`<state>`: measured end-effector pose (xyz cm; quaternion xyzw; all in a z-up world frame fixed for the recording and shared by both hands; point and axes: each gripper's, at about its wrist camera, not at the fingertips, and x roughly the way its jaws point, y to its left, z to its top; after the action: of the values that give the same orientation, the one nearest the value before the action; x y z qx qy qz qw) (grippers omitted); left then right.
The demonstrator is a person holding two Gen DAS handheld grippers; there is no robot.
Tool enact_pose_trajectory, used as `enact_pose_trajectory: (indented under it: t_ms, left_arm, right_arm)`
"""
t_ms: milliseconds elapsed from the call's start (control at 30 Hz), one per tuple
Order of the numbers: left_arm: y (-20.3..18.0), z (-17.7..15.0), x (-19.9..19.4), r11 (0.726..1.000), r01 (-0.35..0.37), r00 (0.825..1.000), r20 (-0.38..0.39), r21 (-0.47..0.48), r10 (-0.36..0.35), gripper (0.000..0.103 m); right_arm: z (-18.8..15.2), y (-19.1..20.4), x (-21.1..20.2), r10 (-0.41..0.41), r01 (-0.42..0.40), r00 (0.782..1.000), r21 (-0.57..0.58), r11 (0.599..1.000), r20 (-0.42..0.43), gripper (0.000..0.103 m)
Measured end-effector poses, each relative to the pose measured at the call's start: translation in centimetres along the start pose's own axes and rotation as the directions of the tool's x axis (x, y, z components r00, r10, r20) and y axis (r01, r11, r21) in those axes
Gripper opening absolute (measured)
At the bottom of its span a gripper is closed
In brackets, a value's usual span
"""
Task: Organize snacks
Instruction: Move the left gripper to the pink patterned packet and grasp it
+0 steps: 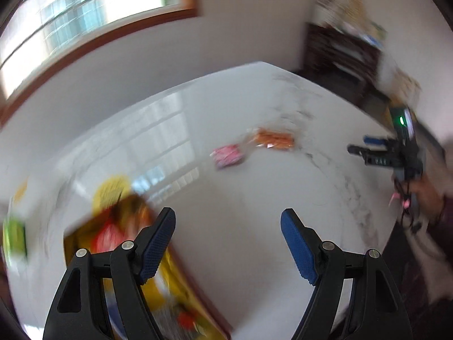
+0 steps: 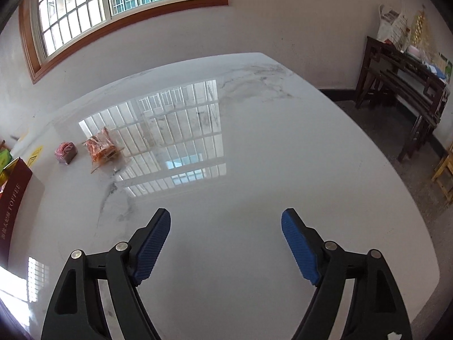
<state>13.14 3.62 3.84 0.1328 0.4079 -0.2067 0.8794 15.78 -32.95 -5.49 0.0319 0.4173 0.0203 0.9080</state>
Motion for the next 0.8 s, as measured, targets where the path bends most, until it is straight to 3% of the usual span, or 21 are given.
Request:
enact_pose_trajectory:
  t_ms: [67,100,167,267,400,533,700,800]
  left_arm:
    - [-0.9,1.9,2.1,0.990,0.015,1.000,-0.017,0.141,-0.013,0.077]
    - [-1.2,2.8,3.2,0.976,0.059,0.998,-0.031,0.212,-0.054,0.077]
    - [-1.5,4.2,5.3,0.942,0.147,0.988,-0.090,0.302,-0.125,0.077]
    - [-1.8,6.3,9.0,0.884,0.184,0.978,-0.170,0.430,-0.121,0.077]
    - [-1.5,8.1,13.0,0.828,0.273,0.950,-0.272,0.490,-0.152,0.077]
    - [-1.3,8.6,15.5,0.777,0.280,0.949,-0.286,0.564,-0.135,0.075]
    - [-1.0,8.7,17.8,0.717,0.361,0.922,-0.342,0.596,-0.181,0.071]
    - [-1.1,8.0,19.0,0.692,0.358,0.924,-0.346,0.627,-0.164,0.070]
  right_arm:
    - [0.0,-0.2,-0.2,0.017,-0.018,1.000,0.005,1.000,0.023,0.081]
    - [-0.2,-0.2,-0.2,0.020,-0.020,0.999,0.003,1.000,0.026,0.083]
    - [-0.4,0.1,-0.1,0.019,-0.018,1.000,-0.015,1.000,0.023,0.083]
    - [-0.2,0.3,0.2,0.041,-0.040,0.999,-0.026,0.999,0.020,0.084]
    - [-0.2,-0.5,-0.1,0.056,-0.057,0.998,0.022,0.998,0.038,0.085]
    - [-0.2,-0.4,-0.2,0.054,-0.055,0.997,0.026,0.998,0.047,0.088]
    - [-0.1,-0.6,0.0,0.052,-0.054,0.998,0.037,0.998,0.041,0.088]
    - [-0.1,-0.7,0.2,0.046,-0.048,0.998,0.045,0.998,0.032,0.088]
